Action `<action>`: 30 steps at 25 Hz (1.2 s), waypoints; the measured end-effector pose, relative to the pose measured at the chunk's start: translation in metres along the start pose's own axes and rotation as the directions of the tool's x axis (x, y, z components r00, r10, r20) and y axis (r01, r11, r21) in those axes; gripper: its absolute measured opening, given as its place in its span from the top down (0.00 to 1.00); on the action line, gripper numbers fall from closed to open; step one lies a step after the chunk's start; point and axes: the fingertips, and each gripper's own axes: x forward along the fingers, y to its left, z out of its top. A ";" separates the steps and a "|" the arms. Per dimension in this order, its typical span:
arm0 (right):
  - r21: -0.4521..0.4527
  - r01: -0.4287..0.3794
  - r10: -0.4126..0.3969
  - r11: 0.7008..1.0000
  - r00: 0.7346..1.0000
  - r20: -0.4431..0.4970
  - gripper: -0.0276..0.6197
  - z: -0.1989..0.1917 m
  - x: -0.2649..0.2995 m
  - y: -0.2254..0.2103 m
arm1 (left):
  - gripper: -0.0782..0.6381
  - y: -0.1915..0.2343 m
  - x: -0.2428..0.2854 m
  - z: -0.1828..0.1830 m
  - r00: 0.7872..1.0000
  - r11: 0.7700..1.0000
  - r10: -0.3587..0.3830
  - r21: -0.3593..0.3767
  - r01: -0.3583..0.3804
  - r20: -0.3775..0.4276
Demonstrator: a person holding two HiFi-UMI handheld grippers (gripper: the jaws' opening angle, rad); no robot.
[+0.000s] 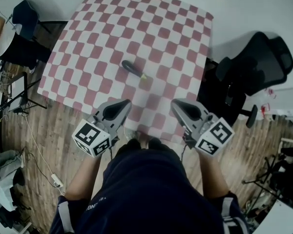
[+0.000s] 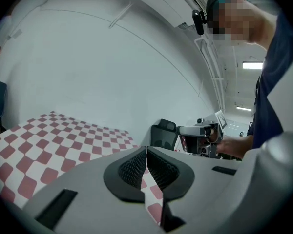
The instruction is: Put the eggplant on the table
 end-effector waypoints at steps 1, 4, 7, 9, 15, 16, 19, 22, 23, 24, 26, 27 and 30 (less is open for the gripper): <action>-0.007 -0.004 0.004 1.000 1.000 0.003 0.92 0.003 -0.002 0.001 | 0.85 -0.003 0.002 0.003 1.000 1.000 -0.002 0.006 0.002 0.003; -0.026 -0.015 0.015 1.000 1.000 0.010 0.93 0.011 -0.005 0.005 | 0.85 -0.010 0.006 0.013 1.000 1.000 -0.005 0.027 0.004 0.011; -0.037 -0.030 0.031 0.999 0.999 0.018 0.93 0.015 -0.007 0.009 | 0.85 -0.014 0.008 0.019 1.000 0.999 0.001 0.042 -0.002 0.020; -0.036 -0.038 0.039 0.999 0.999 0.023 0.93 0.016 -0.007 0.011 | 0.85 -0.017 0.009 0.020 1.000 0.999 0.003 0.048 -0.005 0.023; -0.029 -0.061 0.062 0.998 0.998 0.022 0.93 0.014 -0.005 0.014 | 0.85 -0.023 0.013 0.020 1.000 0.999 0.009 0.045 -0.010 0.019; -0.031 -0.063 0.064 0.998 0.998 0.021 0.93 0.013 -0.005 0.013 | 0.85 -0.024 0.014 0.019 1.000 0.999 0.009 0.046 -0.010 0.019; -0.036 -0.069 0.069 0.997 0.998 0.007 0.93 0.010 -0.006 0.012 | 0.85 -0.027 0.016 0.017 1.000 0.999 0.012 0.042 -0.013 0.019; -0.034 -0.075 0.075 0.997 0.997 -0.006 0.93 0.006 -0.006 0.010 | 0.85 -0.028 0.018 0.016 1.000 0.999 0.016 0.038 -0.017 0.022; -0.033 -0.076 0.076 0.997 0.997 -0.012 0.93 0.005 -0.005 0.009 | 0.85 -0.028 0.018 0.016 1.000 0.999 0.016 0.041 -0.017 0.023; -0.033 -0.078 0.077 0.996 0.997 -0.017 0.93 0.003 -0.005 0.009 | 0.85 -0.028 0.018 0.015 1.000 0.999 0.017 0.042 -0.018 0.024; -0.030 -0.078 0.078 0.996 0.997 -0.022 0.93 0.002 -0.005 0.008 | 0.85 -0.028 0.017 0.014 0.999 0.999 0.022 0.037 -0.023 0.024; -0.028 -0.078 0.077 0.997 0.997 -0.024 0.93 0.001 -0.005 0.007 | 0.85 -0.027 0.017 0.013 0.999 0.999 0.025 0.032 -0.026 0.024; -0.024 -0.080 0.079 0.997 0.996 -0.030 0.93 0.000 -0.005 0.005 | 0.85 -0.028 0.017 0.013 0.999 0.999 0.029 0.026 -0.030 0.024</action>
